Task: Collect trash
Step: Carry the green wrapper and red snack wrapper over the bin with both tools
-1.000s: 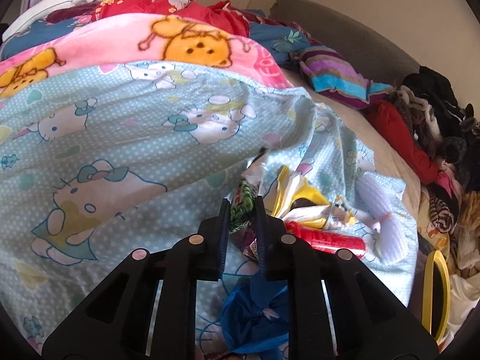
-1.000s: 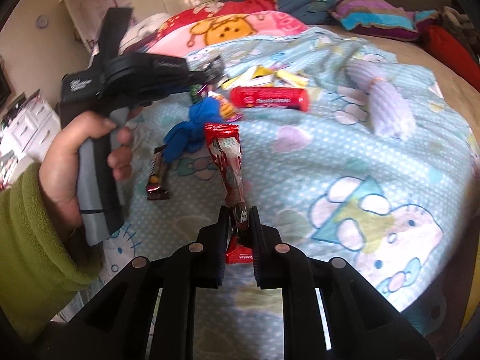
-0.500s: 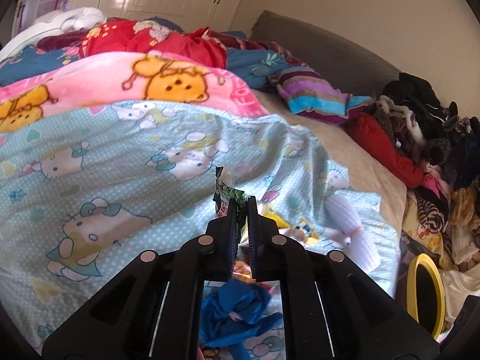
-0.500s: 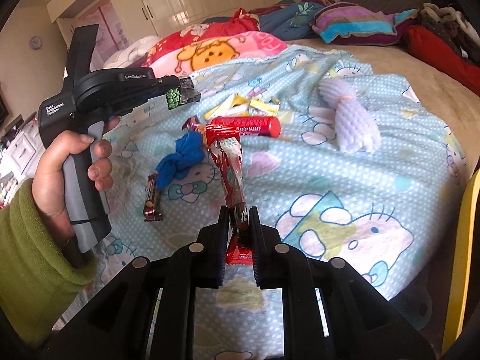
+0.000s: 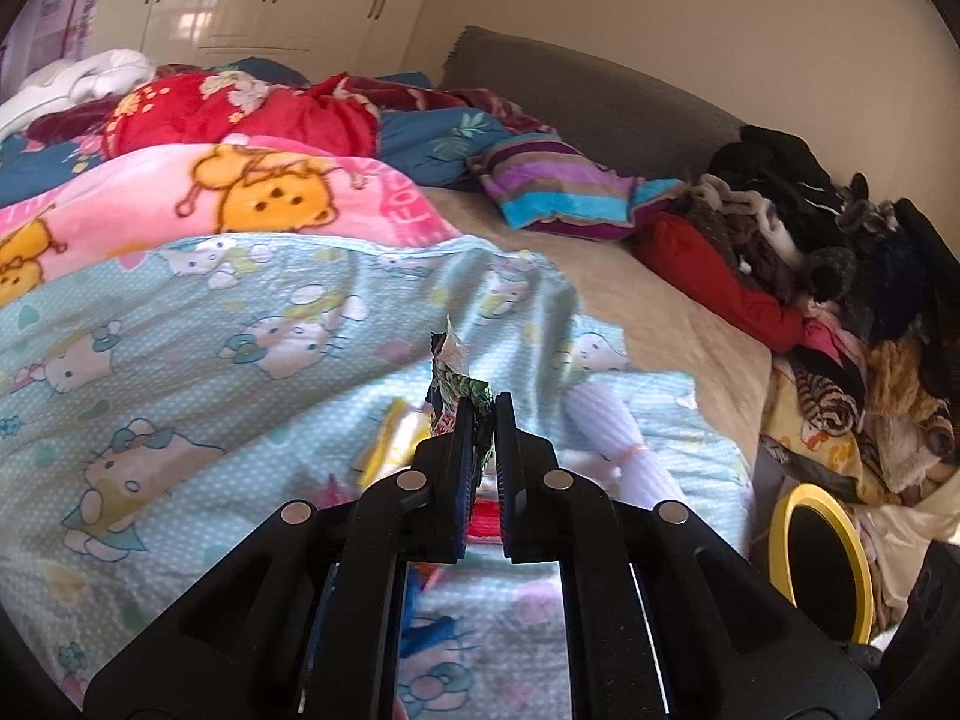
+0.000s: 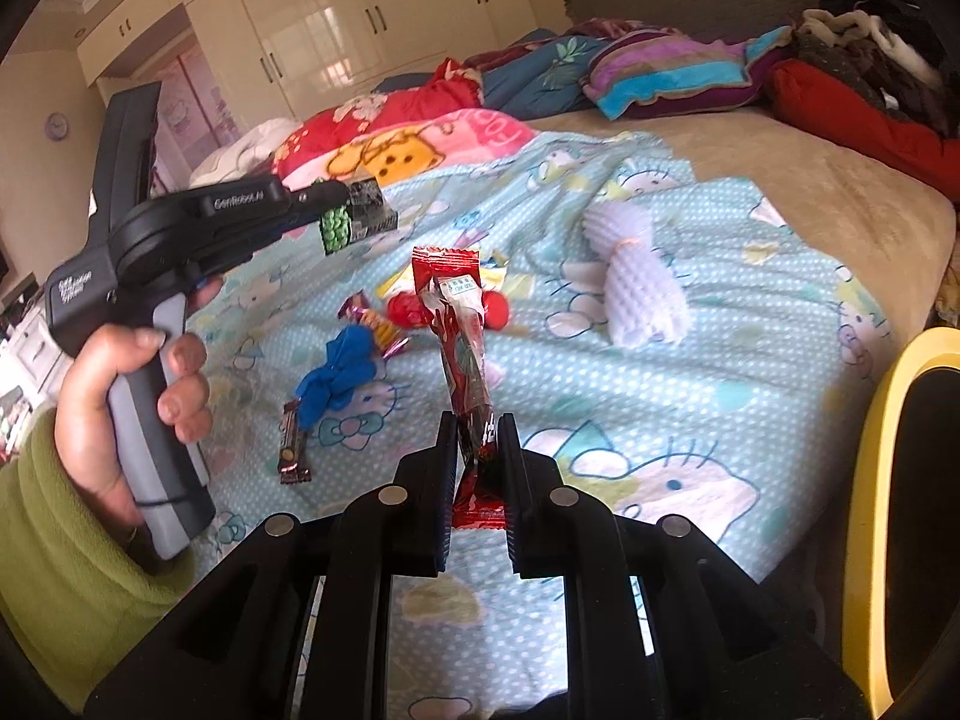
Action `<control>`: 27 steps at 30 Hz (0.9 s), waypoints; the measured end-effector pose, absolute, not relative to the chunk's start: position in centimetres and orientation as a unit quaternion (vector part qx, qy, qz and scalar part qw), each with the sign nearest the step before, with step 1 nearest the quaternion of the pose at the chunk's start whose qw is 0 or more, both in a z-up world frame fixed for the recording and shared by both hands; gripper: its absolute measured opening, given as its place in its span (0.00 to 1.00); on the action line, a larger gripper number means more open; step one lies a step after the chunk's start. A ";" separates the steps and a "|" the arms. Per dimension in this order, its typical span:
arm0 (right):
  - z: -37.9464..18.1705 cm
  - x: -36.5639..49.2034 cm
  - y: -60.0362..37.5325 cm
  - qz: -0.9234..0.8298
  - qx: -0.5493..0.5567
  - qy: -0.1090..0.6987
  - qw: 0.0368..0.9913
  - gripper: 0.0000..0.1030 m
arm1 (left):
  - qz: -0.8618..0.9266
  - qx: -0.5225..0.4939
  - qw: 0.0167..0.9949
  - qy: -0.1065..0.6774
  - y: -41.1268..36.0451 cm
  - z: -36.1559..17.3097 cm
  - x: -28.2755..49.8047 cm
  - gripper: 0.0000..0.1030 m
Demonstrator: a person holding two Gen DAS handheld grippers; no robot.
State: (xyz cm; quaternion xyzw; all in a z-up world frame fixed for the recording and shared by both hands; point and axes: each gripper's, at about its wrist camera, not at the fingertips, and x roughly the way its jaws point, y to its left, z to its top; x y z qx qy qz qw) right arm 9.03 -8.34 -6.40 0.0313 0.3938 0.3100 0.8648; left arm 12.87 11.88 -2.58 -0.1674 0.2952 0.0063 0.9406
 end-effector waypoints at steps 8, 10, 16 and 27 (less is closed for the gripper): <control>-5.5 9.4 -10.2 0.292 0.048 0.383 0.875 0.13 | -0.019 -0.158 0.943 0.293 9.5 -1.9 12.8 0.03; -5.3 9.4 -10.6 0.287 0.050 0.380 0.878 0.13 | -0.026 -0.153 0.944 0.292 9.0 -1.8 12.8 0.03; -4.9 9.6 -11.5 0.276 0.055 0.373 0.884 0.13 | -0.044 -0.143 0.945 0.291 7.3 -1.4 12.7 0.03; -4.0 9.6 -13.3 0.259 0.058 0.358 0.895 0.13 | -0.065 -0.129 0.948 0.285 5.4 -0.6 12.5 0.03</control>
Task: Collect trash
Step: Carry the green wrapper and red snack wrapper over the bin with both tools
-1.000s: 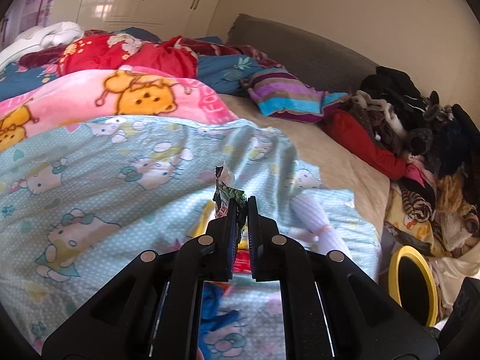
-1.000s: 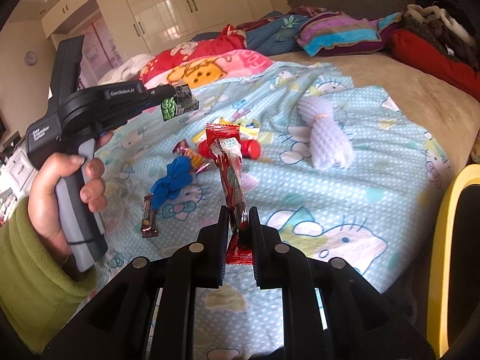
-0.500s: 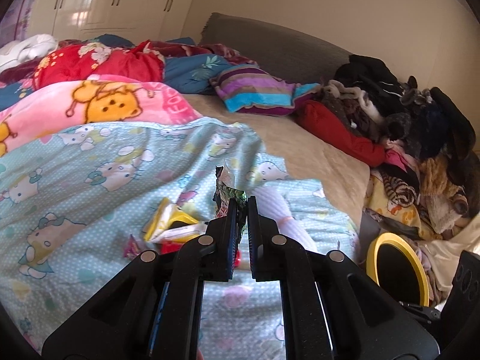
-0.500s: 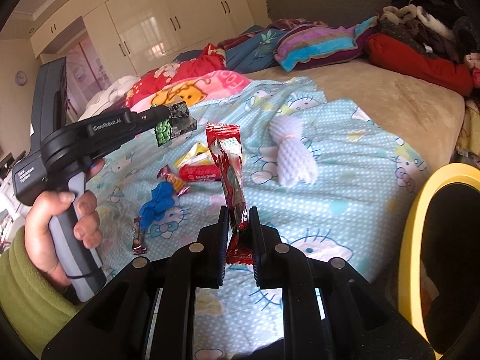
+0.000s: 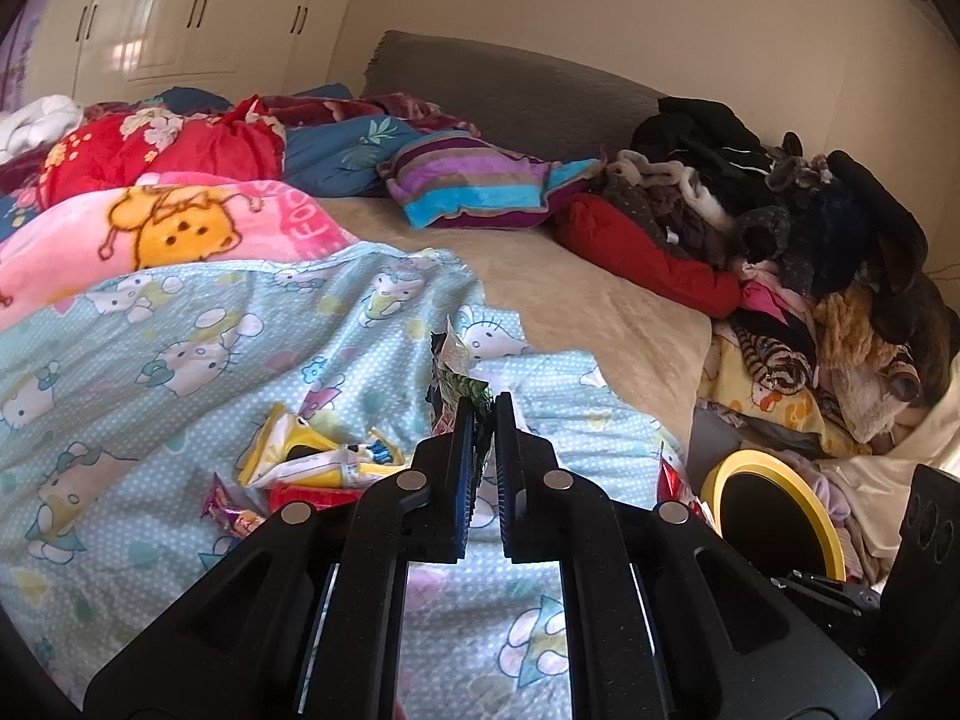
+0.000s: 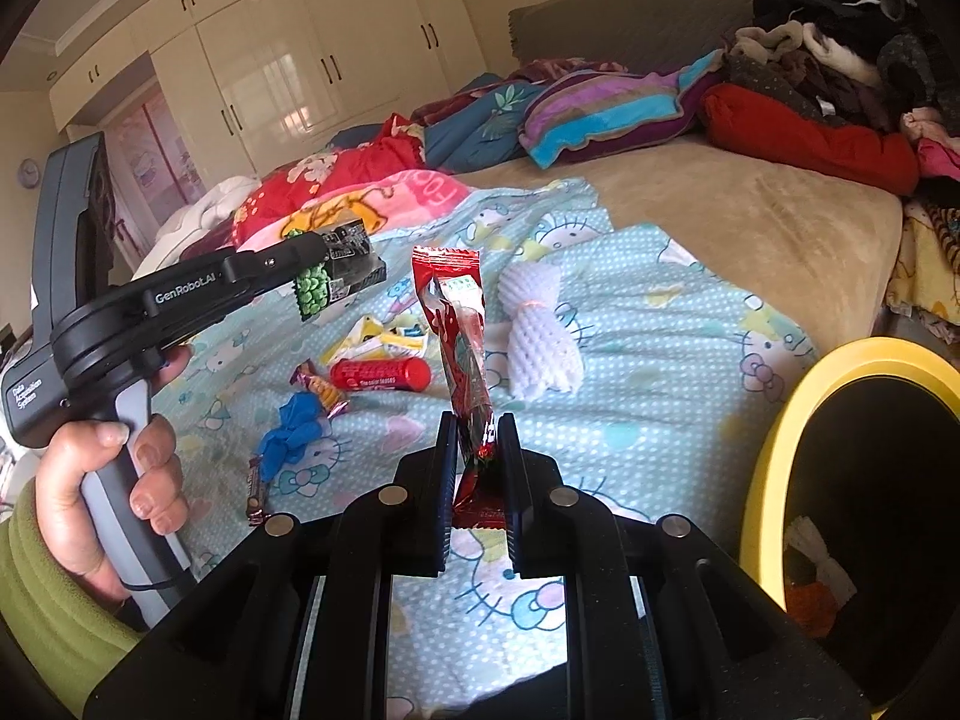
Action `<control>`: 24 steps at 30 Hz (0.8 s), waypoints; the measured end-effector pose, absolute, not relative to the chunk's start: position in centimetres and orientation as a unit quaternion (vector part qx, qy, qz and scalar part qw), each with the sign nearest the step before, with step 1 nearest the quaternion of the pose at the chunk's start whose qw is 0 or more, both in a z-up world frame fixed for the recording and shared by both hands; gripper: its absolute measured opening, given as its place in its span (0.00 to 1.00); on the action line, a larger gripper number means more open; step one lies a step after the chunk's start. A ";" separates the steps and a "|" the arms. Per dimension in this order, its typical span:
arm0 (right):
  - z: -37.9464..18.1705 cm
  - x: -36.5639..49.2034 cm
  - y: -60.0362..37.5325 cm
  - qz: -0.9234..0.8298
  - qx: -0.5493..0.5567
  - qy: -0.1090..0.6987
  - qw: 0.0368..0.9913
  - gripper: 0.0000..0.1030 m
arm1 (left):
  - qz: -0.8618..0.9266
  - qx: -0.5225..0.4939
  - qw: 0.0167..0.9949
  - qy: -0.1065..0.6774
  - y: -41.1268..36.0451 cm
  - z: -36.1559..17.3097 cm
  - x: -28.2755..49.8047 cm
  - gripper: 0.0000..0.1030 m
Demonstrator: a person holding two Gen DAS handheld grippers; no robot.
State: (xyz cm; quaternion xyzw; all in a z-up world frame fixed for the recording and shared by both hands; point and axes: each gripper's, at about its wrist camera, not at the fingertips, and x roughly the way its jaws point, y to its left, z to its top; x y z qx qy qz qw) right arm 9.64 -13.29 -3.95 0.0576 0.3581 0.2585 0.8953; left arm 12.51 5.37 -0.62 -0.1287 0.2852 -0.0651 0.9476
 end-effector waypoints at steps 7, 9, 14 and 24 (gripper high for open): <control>-3.4 9.7 -15.0 0.238 0.064 0.348 0.904 0.13 | -0.082 -0.123 0.948 0.283 4.0 -0.1 12.3 0.03; -3.3 9.8 -15.7 0.230 0.067 0.347 0.907 0.13 | -0.088 -0.119 0.948 0.282 3.4 0.0 12.2 0.03; -2.9 10.2 -17.8 0.205 0.080 0.341 0.914 0.13 | -0.104 -0.111 0.948 0.281 2.0 0.3 12.0 0.03; -2.5 10.5 -21.8 0.153 0.094 0.329 0.927 0.13 | -0.144 -0.092 0.945 0.278 -1.7 0.8 11.5 0.03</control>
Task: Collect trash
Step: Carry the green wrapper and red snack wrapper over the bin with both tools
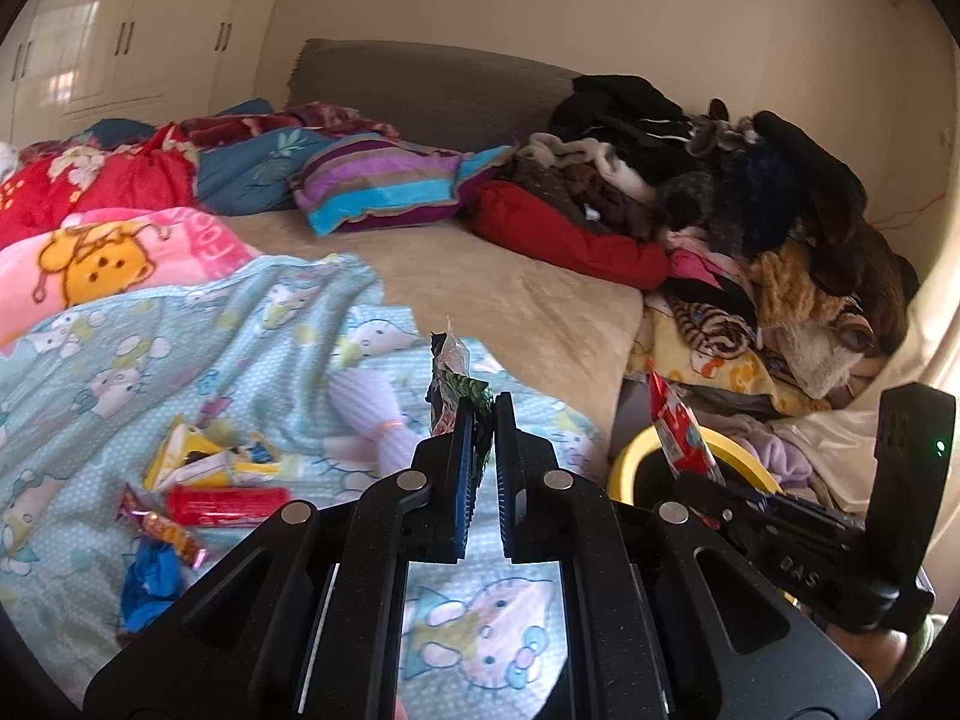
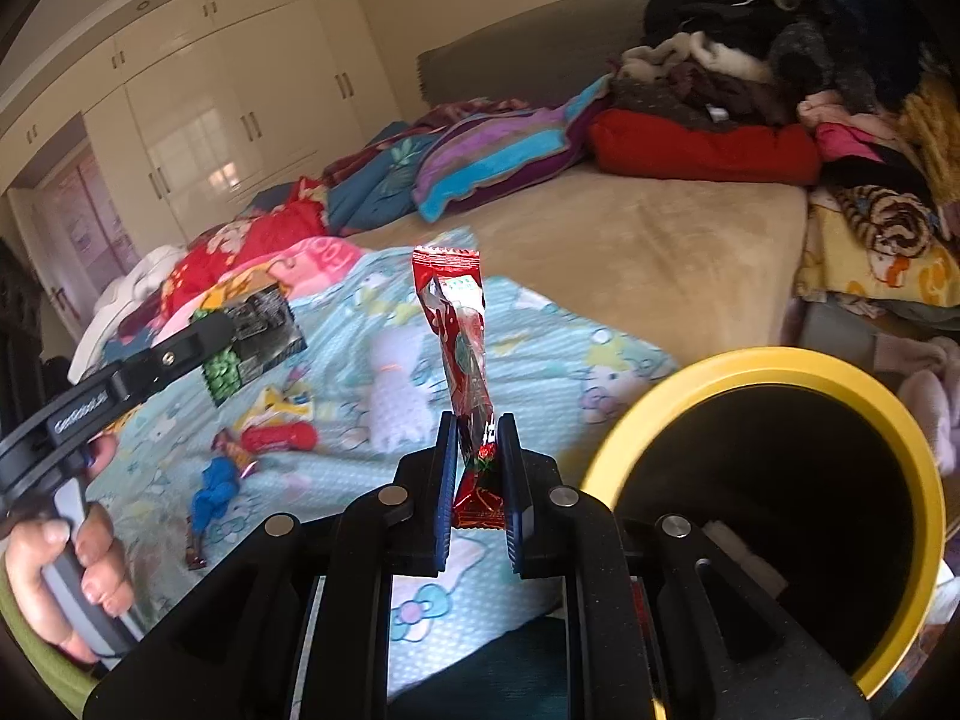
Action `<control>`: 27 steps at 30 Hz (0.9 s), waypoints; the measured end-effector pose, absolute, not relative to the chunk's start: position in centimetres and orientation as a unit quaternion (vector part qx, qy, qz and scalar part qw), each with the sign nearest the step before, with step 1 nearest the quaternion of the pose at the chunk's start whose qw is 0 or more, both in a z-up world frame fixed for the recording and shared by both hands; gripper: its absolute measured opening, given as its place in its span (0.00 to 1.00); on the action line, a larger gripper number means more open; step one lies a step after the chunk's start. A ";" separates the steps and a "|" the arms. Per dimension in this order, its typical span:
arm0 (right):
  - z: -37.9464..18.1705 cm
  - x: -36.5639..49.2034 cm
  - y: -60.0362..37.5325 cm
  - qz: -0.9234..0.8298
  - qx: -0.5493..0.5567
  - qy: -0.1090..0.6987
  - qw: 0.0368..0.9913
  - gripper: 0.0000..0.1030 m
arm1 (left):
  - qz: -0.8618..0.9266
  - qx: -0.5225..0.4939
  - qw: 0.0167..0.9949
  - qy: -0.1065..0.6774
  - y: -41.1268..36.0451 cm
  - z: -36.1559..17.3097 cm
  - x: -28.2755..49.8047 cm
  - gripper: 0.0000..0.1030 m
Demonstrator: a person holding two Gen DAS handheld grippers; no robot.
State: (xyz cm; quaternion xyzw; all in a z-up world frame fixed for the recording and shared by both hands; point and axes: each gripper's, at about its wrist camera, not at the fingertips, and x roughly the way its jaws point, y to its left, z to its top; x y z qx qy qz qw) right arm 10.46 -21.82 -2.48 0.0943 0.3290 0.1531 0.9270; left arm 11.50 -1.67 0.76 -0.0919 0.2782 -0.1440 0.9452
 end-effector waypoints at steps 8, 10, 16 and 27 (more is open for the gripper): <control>-2.3 10.2 -24.0 0.127 0.096 0.317 0.935 0.13 | -0.173 -0.074 0.940 0.284 -4.9 0.6 11.0 0.03; -2.2 10.2 -24.5 0.122 0.098 0.315 0.936 0.13 | -0.178 -0.070 0.939 0.286 -5.5 0.5 10.9 0.03; -2.2 10.2 -25.9 0.090 0.086 0.307 0.944 0.13 | -0.194 -0.056 0.935 0.291 -7.3 0.1 10.6 0.03; -2.8 10.6 -29.0 0.053 0.089 0.302 0.948 0.13 | -0.222 -0.035 0.926 0.302 -10.5 -0.7 10.2 0.03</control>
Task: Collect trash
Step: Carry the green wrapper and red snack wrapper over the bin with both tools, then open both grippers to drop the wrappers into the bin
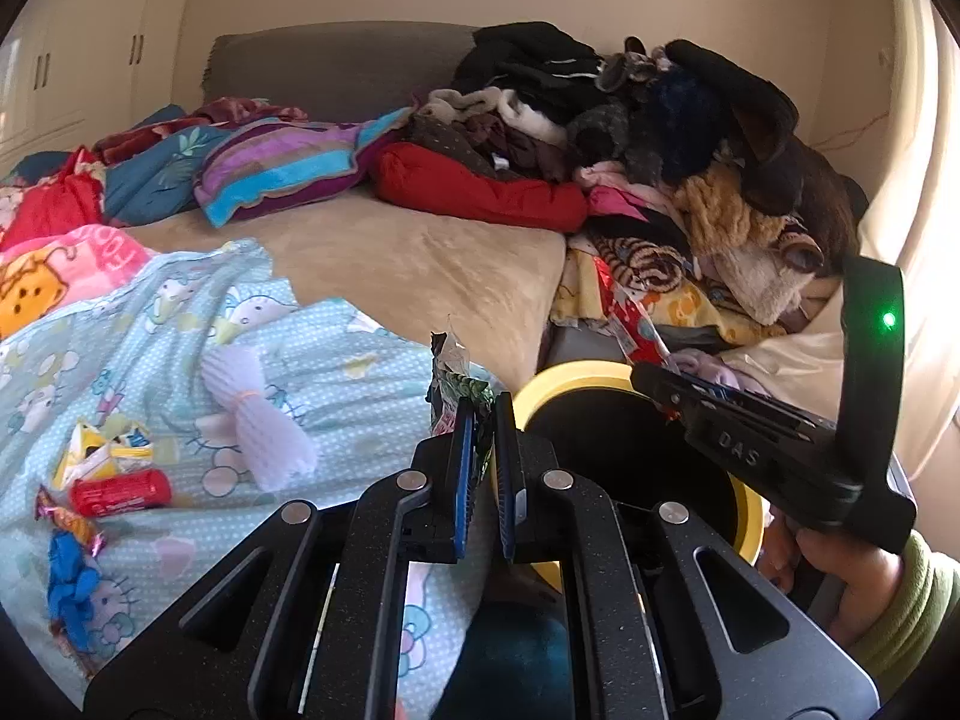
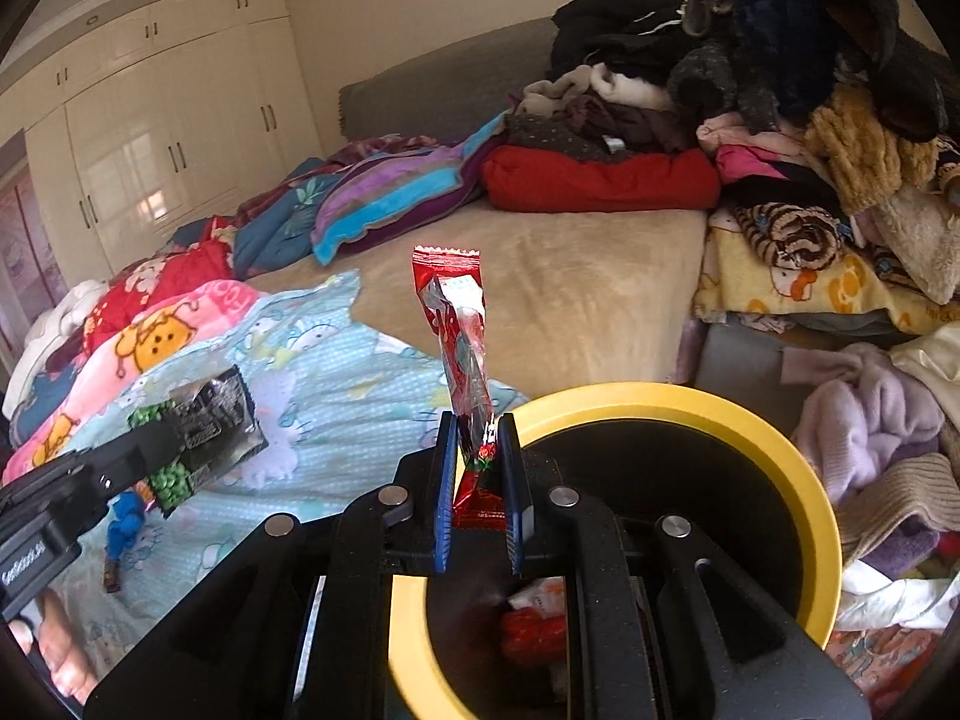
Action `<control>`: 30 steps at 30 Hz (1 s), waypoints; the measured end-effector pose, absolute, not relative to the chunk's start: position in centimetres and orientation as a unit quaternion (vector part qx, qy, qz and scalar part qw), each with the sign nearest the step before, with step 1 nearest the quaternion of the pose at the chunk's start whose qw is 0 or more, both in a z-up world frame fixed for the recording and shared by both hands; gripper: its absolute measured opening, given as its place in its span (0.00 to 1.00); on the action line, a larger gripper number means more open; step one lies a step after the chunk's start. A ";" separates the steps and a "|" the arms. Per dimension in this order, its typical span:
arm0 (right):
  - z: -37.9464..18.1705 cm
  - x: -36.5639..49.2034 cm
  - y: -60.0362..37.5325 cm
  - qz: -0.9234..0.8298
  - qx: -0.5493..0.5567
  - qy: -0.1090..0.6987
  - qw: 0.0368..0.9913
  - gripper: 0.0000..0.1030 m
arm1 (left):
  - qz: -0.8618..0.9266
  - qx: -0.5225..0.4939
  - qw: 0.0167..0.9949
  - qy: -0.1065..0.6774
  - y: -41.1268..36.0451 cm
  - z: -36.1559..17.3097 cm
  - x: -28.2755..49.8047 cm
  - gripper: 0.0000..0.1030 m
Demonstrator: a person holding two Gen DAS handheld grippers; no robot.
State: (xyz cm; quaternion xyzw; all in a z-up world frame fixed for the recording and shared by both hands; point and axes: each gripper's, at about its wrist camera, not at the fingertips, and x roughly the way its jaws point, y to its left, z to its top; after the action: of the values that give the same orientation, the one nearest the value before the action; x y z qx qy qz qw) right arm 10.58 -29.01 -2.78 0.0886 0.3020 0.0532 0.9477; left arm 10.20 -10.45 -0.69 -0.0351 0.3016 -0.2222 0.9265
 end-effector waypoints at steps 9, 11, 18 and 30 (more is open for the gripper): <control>-4.0 11.0 -31.5 0.029 0.102 0.308 0.945 0.13 | -0.245 -0.015 0.918 0.312 -13.3 -1.5 9.9 0.03; -4.4 11.2 -32.1 0.023 0.103 0.311 0.944 0.13 | -0.252 -0.009 0.915 0.315 -14.1 -1.8 9.9 0.03; -5.9 11.8 -34.5 0.007 0.116 0.326 0.938 0.13 | -0.272 0.006 0.906 0.325 -16.5 -2.7 9.9 0.04; -8.6 12.5 -37.8 0.014 0.137 0.367 0.920 0.13 | -0.294 0.025 0.889 0.350 -20.1 -4.8 10.7 0.04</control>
State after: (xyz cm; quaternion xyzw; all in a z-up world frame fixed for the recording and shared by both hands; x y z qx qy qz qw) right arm 12.54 -37.81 -8.60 0.1369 0.3671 0.0140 0.9200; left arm 10.73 -20.08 -4.78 0.0249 0.3503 -0.2941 0.8889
